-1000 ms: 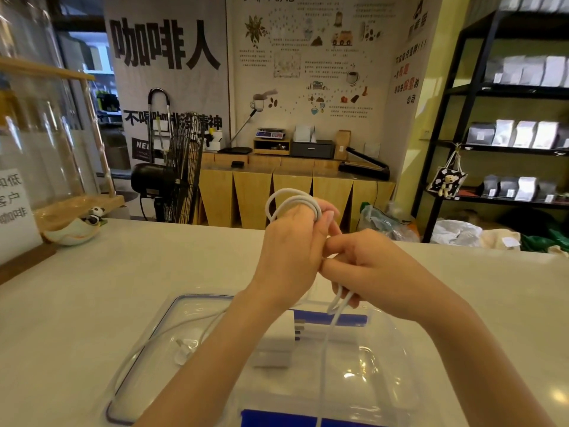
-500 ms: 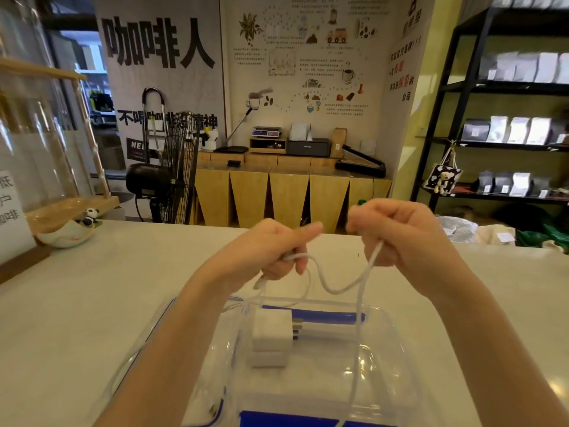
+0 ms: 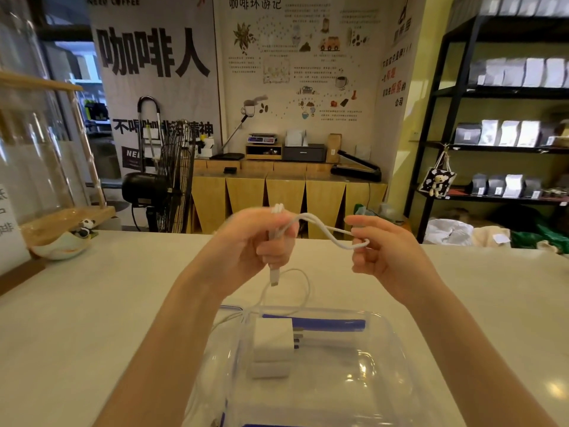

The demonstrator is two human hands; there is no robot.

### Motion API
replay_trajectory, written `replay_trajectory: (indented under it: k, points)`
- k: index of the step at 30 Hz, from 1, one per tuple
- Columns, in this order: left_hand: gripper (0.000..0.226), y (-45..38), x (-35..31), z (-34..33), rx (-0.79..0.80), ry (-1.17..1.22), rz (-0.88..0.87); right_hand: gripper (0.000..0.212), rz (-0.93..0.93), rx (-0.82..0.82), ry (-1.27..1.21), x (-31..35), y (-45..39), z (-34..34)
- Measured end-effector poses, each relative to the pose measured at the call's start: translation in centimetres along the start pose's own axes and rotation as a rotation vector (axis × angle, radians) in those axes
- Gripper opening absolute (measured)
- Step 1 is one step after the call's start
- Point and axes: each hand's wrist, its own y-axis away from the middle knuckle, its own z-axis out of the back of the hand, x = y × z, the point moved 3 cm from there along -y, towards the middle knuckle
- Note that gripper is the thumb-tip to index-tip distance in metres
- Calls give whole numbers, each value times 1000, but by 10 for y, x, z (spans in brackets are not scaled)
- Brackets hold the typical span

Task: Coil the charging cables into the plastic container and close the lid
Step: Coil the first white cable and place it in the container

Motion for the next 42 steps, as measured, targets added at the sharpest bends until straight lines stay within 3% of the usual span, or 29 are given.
replay_trajectory:
  k: [8,13,21,25,27,30,36,39,42]
  points:
    - [24,0,-2,15,-349,-21,-72,27,230,112,66,10,5,-13]
    - [29,1,9,27,-491,-270,139,15,598,-75,377,18,13,-11]
    - [32,-2,15,6,-306,-505,292,22,1170,-639,513,52,43,1]
    - [36,-3,18,1,-200,-484,333,17,1395,-807,860,66,65,-8]
    - [37,-1,16,2,-100,-448,375,21,1340,-752,976,69,66,-9]
    - [39,5,14,0,161,-372,383,28,1121,-526,1012,66,54,-8]
    - [34,8,10,-15,515,-28,181,23,750,-295,1247,41,28,-9]
    - [30,5,6,-14,542,147,52,23,612,-128,1330,33,19,-13]
    - [29,2,4,-7,348,295,22,22,501,50,1322,23,13,-17]
